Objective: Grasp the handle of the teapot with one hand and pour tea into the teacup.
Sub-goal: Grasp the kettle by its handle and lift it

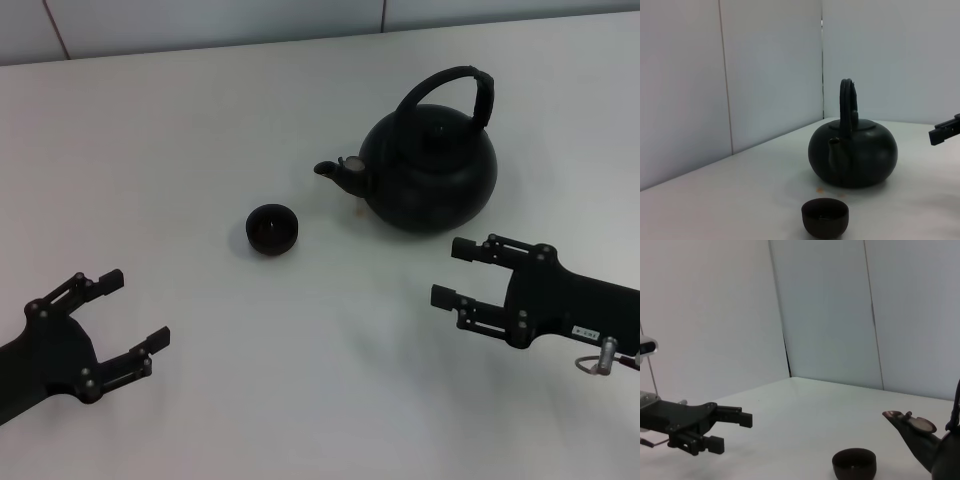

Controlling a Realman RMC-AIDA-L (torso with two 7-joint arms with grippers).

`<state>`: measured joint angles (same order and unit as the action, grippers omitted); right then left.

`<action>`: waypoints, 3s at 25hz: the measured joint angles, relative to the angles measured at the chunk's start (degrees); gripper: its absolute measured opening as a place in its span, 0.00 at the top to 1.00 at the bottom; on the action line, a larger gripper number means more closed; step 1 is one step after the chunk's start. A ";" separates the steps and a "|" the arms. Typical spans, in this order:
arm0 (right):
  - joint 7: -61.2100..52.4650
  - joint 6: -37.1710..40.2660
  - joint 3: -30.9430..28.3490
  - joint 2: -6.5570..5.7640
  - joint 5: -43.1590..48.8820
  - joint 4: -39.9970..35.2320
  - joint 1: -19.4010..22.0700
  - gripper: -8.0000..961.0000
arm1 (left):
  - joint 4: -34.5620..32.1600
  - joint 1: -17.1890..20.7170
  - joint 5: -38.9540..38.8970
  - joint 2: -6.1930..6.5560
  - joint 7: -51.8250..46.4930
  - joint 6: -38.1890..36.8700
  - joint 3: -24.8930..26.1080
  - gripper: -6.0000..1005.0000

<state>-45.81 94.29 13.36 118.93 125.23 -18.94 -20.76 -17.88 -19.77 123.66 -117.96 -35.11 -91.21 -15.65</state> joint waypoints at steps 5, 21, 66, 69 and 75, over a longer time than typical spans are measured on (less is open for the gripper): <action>6.53 -1.55 -0.01 0.24 -8.01 6.59 1.72 0.31 | -0.02 -0.01 -0.06 -0.04 -0.16 0.02 -0.06 0.14; 43.83 -8.75 -3.96 0.81 -47.34 37.14 4.12 0.31 | -0.05 -0.37 -0.12 -0.07 -0.93 0.08 -0.02 0.14; 41.72 -24.25 -4.19 0.42 -47.12 28.37 -9.26 0.31 | 0.62 -0.13 -0.35 -0.34 -0.52 1.05 0.27 0.14; 41.71 -24.56 -4.23 0.43 -47.11 28.34 -9.45 0.31 | 0.66 -0.11 -0.35 -0.34 -0.44 0.99 0.27 0.14; 41.68 -24.64 -4.24 0.51 -47.15 28.34 -9.47 0.31 | 0.66 -0.09 -0.39 -0.34 -0.44 0.89 0.27 0.14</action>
<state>-4.13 69.65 9.12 119.44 78.08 9.40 -30.24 -17.22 -19.86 123.26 -118.30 -35.55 -90.32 -15.38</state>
